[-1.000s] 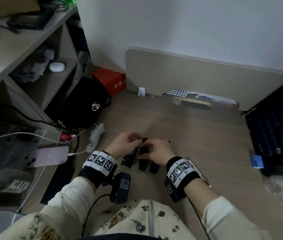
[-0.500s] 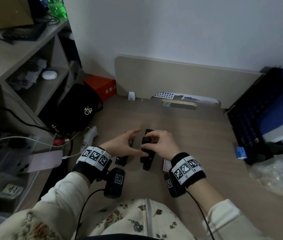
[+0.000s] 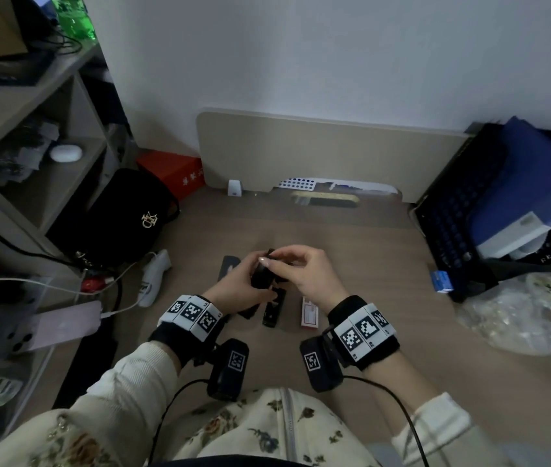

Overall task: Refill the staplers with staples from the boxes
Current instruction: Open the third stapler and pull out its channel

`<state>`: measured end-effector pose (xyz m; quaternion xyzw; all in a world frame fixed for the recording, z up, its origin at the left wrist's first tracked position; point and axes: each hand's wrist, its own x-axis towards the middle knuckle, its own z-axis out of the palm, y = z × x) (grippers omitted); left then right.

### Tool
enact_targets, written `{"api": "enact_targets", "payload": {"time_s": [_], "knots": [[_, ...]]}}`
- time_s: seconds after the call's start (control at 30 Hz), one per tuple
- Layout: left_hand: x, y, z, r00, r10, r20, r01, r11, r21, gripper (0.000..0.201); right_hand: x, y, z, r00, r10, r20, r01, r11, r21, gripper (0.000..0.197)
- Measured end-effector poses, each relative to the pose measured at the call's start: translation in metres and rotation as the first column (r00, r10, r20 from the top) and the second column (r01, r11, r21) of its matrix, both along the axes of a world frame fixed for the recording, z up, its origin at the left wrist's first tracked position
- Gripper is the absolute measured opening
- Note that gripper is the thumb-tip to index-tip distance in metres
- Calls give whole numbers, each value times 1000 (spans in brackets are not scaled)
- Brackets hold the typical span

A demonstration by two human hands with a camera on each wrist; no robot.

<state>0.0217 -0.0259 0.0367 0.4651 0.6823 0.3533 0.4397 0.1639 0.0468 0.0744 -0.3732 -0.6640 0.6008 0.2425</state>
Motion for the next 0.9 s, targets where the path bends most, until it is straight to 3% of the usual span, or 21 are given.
{"api": "enact_targets", "payload": {"time_s": [0.1, 0.2, 0.27, 0.33, 0.47, 0.57, 0.77, 0.9], "knots": [[3, -2, 4, 1000, 10, 28, -9, 999, -42, 62, 7, 3, 0, 999, -50, 18, 51, 998, -41, 22], [4, -5, 10, 996, 15, 84, -10, 998, -62, 44, 15, 9, -8, 990, -123, 71, 117, 989, 85, 26], [5, -6, 15, 988, -39, 151, 50, 996, -68, 30, 18, 9, -13, 988, -32, 149, 12, 991, 132, 32], [9, -7, 18, 976, -110, 186, 122, 991, -54, 22, 18, 3, -14, 974, 104, 201, -121, 990, 77, 38], [12, -10, 16, 957, -159, 242, 179, 982, -62, 13, 17, -4, -19, 951, 141, 275, -162, 985, 55, 53], [13, -12, 15, 958, -202, 205, 219, 974, -63, 13, 19, -3, -22, 931, 151, 331, -184, 980, 73, 52], [13, -13, 17, 970, -228, 89, 232, 972, -38, 22, 19, -3, -30, 946, 118, 301, -155, 983, 102, 39], [9, -12, 20, 986, -169, -3, 170, 985, 11, 27, 20, -5, -33, 930, 56, 363, -138, 969, 203, 27]]}}
